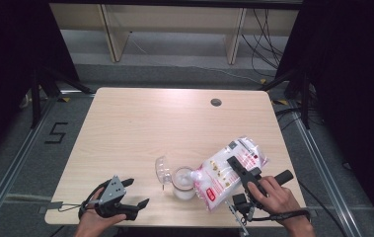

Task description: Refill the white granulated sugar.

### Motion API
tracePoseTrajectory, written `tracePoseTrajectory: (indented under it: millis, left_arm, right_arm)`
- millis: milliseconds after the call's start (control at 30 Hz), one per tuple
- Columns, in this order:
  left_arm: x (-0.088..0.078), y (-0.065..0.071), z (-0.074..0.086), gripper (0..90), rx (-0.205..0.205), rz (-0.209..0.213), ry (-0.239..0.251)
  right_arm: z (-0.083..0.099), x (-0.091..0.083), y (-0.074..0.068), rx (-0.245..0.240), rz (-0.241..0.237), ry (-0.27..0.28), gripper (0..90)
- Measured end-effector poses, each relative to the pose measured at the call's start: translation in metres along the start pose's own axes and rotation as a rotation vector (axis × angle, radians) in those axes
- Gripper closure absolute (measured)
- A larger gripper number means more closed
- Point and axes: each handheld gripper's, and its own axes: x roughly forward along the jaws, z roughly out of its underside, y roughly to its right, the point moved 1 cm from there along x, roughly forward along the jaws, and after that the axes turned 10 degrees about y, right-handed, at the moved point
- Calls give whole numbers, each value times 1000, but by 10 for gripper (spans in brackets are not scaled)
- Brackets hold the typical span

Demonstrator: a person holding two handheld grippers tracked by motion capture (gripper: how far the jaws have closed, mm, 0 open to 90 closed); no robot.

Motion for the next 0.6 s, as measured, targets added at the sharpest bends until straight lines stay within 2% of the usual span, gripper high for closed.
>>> tracePoseTrajectory:
  millis: [533,567,600]
  left_arm:
    - [0,0,0,156,0,4,2]
    - [0,0,0,156,6,6,2]
    - [0,-1,-1,156,33,9,2]
  right_arm:
    - [-1,-1,1,0,-13,-10,684]
    - [-1,-1,1,-10,-8,-4,684]
    - [-1,0,2,-19,-11,2,684]
